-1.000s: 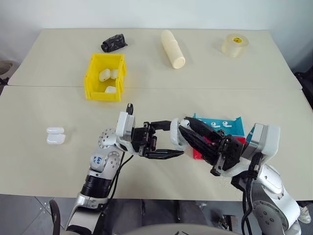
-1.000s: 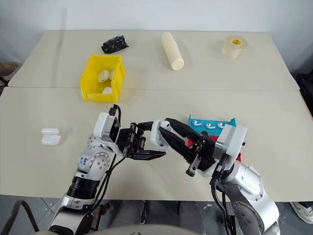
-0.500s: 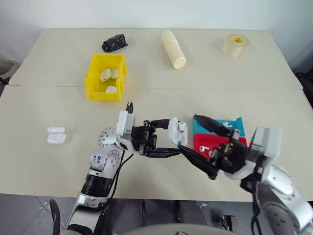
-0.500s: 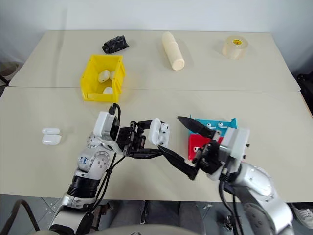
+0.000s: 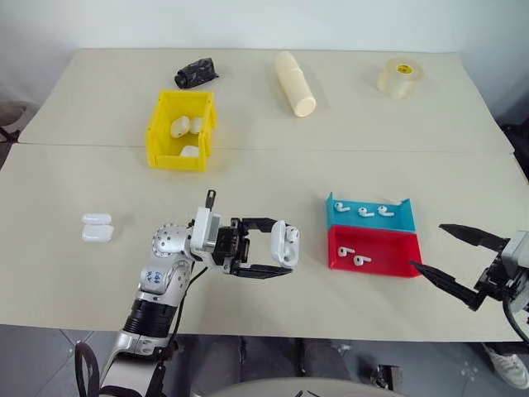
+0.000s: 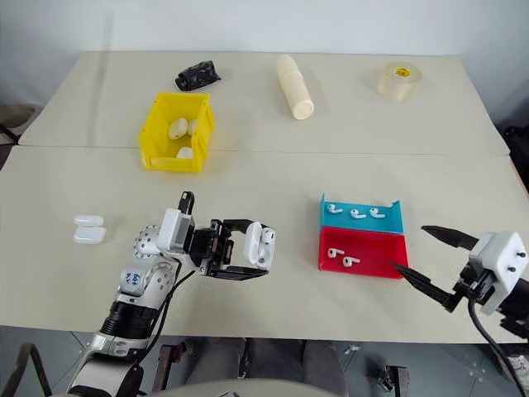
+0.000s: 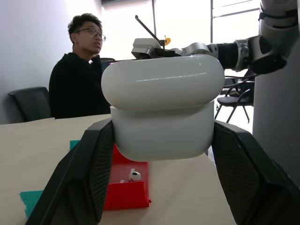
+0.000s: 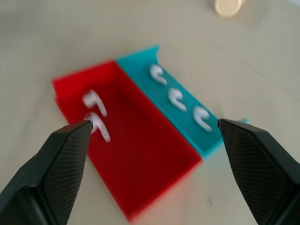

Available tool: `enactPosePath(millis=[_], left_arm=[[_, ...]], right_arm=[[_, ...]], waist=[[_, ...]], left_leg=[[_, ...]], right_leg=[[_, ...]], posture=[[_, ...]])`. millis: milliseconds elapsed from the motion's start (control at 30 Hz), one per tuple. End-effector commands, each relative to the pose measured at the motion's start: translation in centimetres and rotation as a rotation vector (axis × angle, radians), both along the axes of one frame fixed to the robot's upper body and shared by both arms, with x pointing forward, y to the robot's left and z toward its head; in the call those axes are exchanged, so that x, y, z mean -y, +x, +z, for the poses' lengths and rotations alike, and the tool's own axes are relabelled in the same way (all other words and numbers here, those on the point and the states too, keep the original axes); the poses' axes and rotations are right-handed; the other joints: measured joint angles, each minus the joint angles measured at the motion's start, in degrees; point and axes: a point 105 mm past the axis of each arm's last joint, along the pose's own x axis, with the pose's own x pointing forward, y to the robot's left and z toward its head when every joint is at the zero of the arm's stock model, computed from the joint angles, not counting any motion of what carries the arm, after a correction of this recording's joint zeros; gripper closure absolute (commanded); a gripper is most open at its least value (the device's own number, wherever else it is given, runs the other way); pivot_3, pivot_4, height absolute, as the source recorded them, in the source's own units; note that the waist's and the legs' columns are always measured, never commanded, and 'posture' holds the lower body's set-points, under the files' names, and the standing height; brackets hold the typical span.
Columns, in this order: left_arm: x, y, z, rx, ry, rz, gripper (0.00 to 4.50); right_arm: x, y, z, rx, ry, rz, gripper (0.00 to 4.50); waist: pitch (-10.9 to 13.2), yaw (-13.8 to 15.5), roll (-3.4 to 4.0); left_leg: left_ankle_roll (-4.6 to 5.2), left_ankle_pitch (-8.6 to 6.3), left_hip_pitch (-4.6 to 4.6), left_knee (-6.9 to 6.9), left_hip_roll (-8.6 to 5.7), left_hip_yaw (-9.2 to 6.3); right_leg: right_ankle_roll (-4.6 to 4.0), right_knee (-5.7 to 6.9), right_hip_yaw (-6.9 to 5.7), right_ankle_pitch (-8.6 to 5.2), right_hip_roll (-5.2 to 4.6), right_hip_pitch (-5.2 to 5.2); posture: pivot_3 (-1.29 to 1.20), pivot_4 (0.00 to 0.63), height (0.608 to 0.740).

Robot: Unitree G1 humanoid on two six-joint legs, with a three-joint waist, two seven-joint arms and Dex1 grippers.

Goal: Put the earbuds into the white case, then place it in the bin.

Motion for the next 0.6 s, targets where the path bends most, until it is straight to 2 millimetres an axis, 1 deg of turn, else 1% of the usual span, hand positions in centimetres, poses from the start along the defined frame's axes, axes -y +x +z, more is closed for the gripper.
enactPosePath(millis=[33,133,167,233,300,367,433,533,600], left_arm=[[0.2,-0.6,0.4,0.044,-0.009,-0.006,1.7],[0.4,-0.8,0.4,0.048,-0.011,-0.003,1.7],[0.5,-0.9,0.4,0.048,-0.013,-0.002,1.7],[0.6,-0.9,0.5,0.049,-0.018,0.001,1.7],[0.8,-1.0,0.5,0.051,-0.022,0.006,1.7],[0.9,-1.0,0.5,0.051,-0.026,0.009,1.7],[1.0,-1.0,0.6,0.053,-0.031,0.012,1.7],[1.2,-1.0,0.7,0.056,-0.038,0.015,1.7],[1.3,-1.0,0.8,0.059,-0.043,0.019,1.7]], right_arm=[[-1.1,2.2,2.0,0.0,-0.051,0.035,0.03],[-2.9,4.1,3.8,-0.054,-0.101,0.094,0.03],[-3.1,4.6,4.1,-0.074,-0.112,0.096,0.03],[-3.3,5.7,3.8,-0.154,-0.168,0.088,0.03],[-2.9,7.0,3.0,-0.246,-0.252,0.043,0.03],[-2.6,8.0,2.4,-0.29,-0.313,0.021,0.03],[-2.4,8.9,1.7,-0.326,-0.389,0.029,0.03],[-2.3,10.6,1.2,-0.337,-0.441,0.022,0.03],[-2.6,11.6,1.0,-0.339,-0.469,0.038,0.03]], waist=[[0.0,-0.2,0.01],[0.0,-0.5,0.07],[0.0,-0.5,0.07],[0.0,-0.3,0.06],[0.0,0.0,0.05],[0.0,0.5,0.04],[0.0,0.6,0.05],[0.0,0.4,0.05],[0.0,0.3,0.06]], left_leg=[[-0.01,0.0,0.0,0.0,0.06,-0.01],[-0.01,0.01,-0.04,0.0,0.11,-0.05],[-0.01,0.01,-0.04,0.01,0.13,-0.06],[-0.02,0.01,-0.11,0.01,0.12,-0.12],[-0.01,0.01,-0.16,0.05,0.09,-0.15],[-0.01,0.01,-0.17,0.06,0.03,-0.16],[-0.01,0.01,-0.21,0.08,0.01,-0.15],[-0.01,0.01,-0.25,0.05,0.0,-0.14],[-0.02,0.01,-0.25,0.04,0.01,-0.12]], right_leg=[[0.0,0.0,0.0,0.0,0.0,0.0],[0.0,0.02,0.0,0.0,-0.03,-0.05],[0.0,0.01,-0.02,0.0,-0.03,-0.06],[0.0,-0.02,-0.06,0.0,-0.05,-0.08],[0.0,-0.06,-0.09,0.0,-0.11,-0.09],[0.0,-0.09,-0.08,0.0,-0.21,-0.09],[0.0,-0.09,-0.08,0.0,-0.22,-0.13],[0.0,-0.09,-0.09,0.0,-0.24,-0.2],[0.0,-0.07,-0.09,0.0,-0.23,-0.23]], posture=[[0.0,0.15,0.74],[0.0,0.15,0.74],[0.0,0.15,0.74],[0.0,0.15,0.74],[0.0,0.15,0.74],[0.0,0.15,0.74],[0.0,0.15,0.74],[0.0,0.15,0.74],[0.0,0.15,0.74]])
